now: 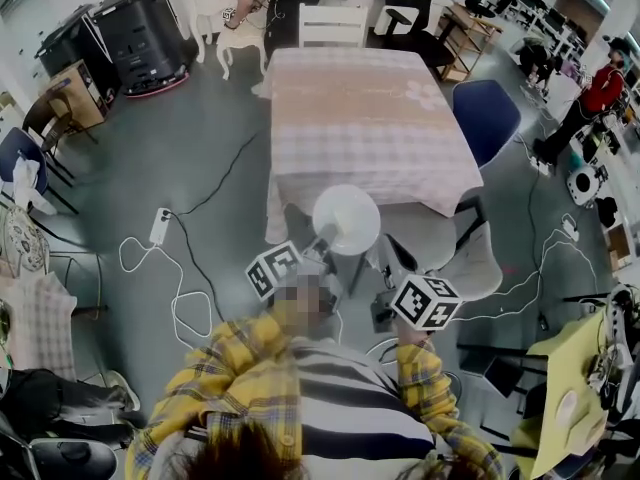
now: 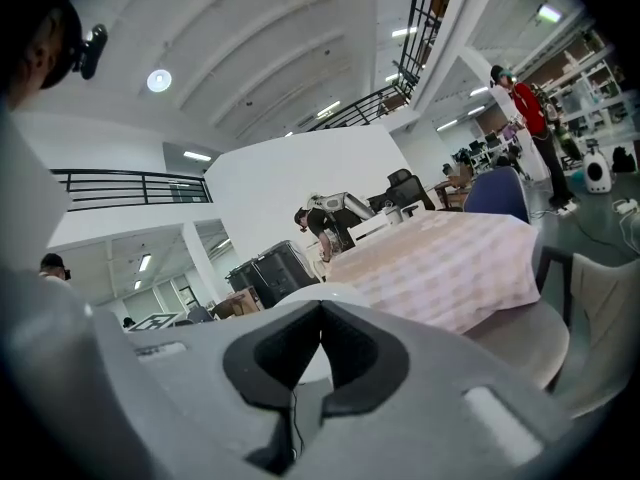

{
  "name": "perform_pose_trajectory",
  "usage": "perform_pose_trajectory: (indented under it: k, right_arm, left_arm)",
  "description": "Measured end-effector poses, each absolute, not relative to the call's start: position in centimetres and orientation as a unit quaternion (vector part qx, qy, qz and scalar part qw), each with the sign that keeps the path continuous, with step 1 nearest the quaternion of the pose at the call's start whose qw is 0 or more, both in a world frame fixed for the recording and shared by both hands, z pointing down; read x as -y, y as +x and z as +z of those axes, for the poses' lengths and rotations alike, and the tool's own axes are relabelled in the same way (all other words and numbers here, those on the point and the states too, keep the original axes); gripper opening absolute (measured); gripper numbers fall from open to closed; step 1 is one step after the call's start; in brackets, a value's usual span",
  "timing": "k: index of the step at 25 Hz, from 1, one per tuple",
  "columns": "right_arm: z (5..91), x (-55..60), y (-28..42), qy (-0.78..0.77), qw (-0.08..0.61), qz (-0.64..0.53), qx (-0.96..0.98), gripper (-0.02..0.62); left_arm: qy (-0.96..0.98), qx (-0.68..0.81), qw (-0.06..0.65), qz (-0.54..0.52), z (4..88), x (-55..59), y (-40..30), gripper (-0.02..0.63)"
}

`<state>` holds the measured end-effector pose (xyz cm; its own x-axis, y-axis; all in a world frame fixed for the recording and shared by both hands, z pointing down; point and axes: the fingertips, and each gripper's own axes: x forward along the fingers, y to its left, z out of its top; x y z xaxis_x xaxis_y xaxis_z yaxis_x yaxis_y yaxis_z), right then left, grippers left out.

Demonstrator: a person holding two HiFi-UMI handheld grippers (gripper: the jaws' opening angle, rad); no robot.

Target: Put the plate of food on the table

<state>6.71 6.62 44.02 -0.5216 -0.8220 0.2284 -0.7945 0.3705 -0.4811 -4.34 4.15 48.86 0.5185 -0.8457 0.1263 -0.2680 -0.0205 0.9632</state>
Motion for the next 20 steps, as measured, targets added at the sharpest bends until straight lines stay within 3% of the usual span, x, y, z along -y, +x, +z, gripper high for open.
perform_pose_trajectory:
  k: [20]
  right_arm:
    - [46.6,-6.1,11.2,-0.507,0.022,-0.319,-0.8,-0.003]
  left_arm:
    - [0.647,0.435,0.573,-0.252,50.2,-3.3,-2.0,0.025]
